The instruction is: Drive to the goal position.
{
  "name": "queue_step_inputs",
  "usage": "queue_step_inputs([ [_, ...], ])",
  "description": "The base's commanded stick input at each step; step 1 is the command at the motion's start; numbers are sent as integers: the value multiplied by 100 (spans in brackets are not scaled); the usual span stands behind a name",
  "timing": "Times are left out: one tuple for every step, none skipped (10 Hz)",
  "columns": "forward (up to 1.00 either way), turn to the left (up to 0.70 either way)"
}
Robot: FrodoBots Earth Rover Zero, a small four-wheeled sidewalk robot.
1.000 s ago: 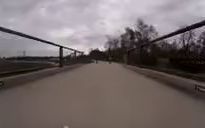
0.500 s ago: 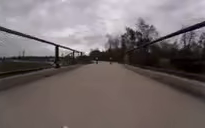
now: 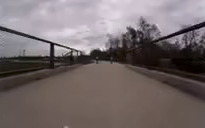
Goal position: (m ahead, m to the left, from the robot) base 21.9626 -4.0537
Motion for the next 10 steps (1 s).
queue_step_inputs([
  [100, 0],
  [100, 0],
  [100, 0],
  [100, 0],
  [100, 0],
  [100, 0],
  [100, 0],
  [100, 0],
  [100, 0],
  [100, 0],
])
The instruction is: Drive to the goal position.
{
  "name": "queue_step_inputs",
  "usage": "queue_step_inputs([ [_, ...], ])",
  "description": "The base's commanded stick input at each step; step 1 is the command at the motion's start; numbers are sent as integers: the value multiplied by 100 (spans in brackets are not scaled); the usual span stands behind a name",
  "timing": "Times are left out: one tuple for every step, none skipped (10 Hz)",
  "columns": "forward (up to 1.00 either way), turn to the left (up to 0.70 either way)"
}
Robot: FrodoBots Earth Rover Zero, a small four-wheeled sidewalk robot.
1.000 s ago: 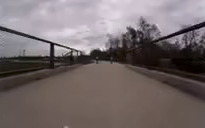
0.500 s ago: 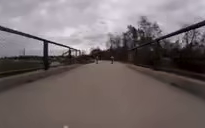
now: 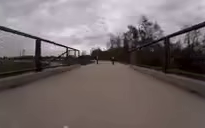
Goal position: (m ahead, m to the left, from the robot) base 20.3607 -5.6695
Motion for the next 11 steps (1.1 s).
queue_step_inputs([
  [100, 0],
  [100, 0],
  [100, -7],
  [100, -27],
  [100, -40],
  [100, -33],
  [100, 0],
  [100, 0],
  [100, 0],
  [100, 0],
  [100, 0],
])
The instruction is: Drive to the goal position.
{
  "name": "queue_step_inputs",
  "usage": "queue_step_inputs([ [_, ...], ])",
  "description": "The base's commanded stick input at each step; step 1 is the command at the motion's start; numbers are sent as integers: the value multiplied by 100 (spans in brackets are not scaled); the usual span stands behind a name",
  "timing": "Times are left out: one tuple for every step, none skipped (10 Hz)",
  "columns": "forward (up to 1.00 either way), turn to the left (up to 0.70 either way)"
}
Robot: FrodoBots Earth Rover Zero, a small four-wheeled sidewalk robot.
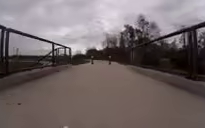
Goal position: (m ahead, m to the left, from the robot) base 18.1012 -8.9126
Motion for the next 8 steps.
queue_step_inputs([
  [100, 0],
  [100, 0],
  [100, 0],
  [100, 0],
  [100, 0],
  [100, 0],
  [100, 0],
  [100, 0],
])
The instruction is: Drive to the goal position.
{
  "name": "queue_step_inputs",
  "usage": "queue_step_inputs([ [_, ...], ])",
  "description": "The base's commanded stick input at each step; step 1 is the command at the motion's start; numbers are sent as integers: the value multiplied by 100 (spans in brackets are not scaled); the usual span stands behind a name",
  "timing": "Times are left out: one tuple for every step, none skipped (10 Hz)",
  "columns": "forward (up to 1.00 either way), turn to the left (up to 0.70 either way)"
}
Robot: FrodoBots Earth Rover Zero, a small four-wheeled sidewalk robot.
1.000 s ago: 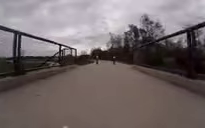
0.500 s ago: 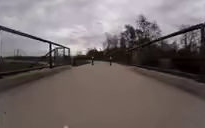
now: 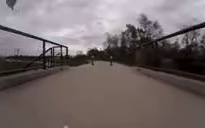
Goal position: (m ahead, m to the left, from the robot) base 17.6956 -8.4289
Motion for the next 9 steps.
queue_step_inputs([
  [100, 0],
  [100, 0],
  [100, 0],
  [100, 0],
  [100, 0],
  [100, 0],
  [100, 0],
  [100, 0],
  [100, 0],
])
